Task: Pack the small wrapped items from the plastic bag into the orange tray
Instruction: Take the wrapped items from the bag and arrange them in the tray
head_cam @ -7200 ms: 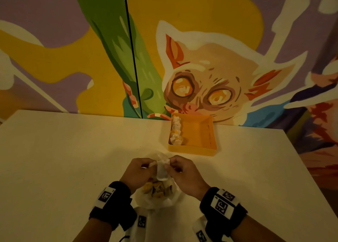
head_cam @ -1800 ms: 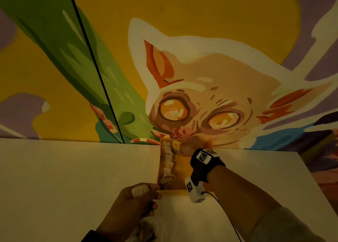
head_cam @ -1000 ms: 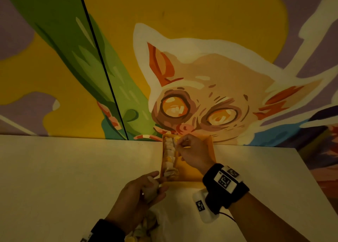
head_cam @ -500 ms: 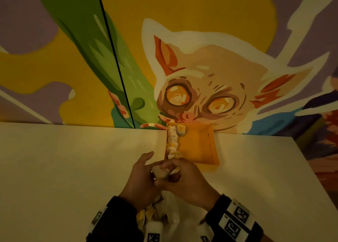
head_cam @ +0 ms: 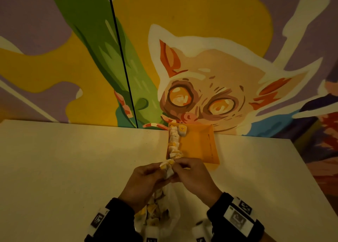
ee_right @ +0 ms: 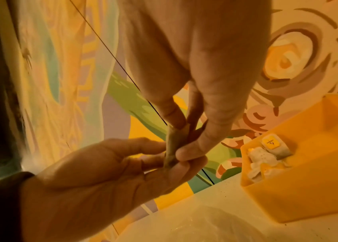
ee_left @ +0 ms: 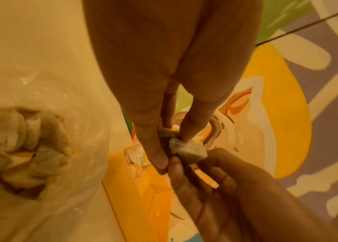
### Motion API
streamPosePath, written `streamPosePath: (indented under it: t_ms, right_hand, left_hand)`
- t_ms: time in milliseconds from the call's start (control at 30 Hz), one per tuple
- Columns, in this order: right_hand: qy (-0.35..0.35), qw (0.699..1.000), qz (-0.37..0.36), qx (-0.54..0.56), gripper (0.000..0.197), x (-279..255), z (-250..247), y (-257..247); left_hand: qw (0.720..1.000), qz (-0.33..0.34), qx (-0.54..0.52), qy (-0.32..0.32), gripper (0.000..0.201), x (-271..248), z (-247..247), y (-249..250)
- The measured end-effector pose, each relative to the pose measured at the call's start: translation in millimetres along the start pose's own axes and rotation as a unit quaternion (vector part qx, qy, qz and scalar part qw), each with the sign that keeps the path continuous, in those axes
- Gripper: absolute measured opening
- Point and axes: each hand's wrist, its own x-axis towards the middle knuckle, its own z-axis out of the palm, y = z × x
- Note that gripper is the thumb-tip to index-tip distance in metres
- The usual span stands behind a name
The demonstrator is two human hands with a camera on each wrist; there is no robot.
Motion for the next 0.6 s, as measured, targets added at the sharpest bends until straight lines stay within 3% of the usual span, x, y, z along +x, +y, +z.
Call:
streamPosePath:
  t_ms: [200,333,467,600]
  right_hand:
    - [0.008,0.996,0.04,0.082,0.018,-5,1,0]
    - [0.042,0.999,-0.009,0.027,0.017,-5,-1,7]
    - [0.045,0.995,-0.071,-0.044,0.021,-5,-4,9]
    - [0.042,0.994,-0.084,-0.053,0.007,-6,-4,8]
  left_hand:
    - [0.992,0.064,0.071,0.08,0.019,-1,-4,-8]
    - [0.988,0.087,0.069,0.104,0.019,-1,-4,-8]
    - [0.986,0.111,0.09,0.084,0.02,-3,-1,-8]
    - [0.979,0.144,0.135,0.058,0.019,-5,-1,-8]
